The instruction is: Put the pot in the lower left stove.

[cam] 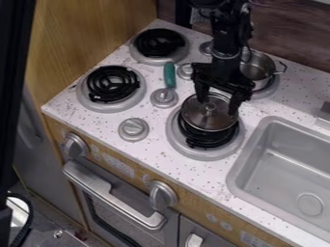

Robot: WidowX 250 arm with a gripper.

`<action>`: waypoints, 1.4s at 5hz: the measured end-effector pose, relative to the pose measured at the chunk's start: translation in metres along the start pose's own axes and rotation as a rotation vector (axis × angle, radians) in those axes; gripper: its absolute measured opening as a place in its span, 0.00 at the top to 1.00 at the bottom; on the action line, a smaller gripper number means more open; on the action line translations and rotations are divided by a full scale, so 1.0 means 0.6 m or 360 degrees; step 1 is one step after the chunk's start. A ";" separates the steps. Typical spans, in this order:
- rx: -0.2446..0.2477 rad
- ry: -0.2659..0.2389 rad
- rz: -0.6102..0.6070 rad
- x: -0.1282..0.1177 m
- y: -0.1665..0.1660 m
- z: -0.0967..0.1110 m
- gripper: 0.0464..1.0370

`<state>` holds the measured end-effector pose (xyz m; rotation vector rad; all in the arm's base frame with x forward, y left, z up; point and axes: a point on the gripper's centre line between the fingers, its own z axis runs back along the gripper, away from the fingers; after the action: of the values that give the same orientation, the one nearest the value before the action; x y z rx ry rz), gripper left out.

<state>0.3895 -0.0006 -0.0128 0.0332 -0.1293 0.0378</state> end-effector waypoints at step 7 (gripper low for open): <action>0.0037 0.0075 0.0047 0.026 0.025 -0.046 0.80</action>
<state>0.4079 0.0162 -0.0378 0.0534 -0.0819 0.0693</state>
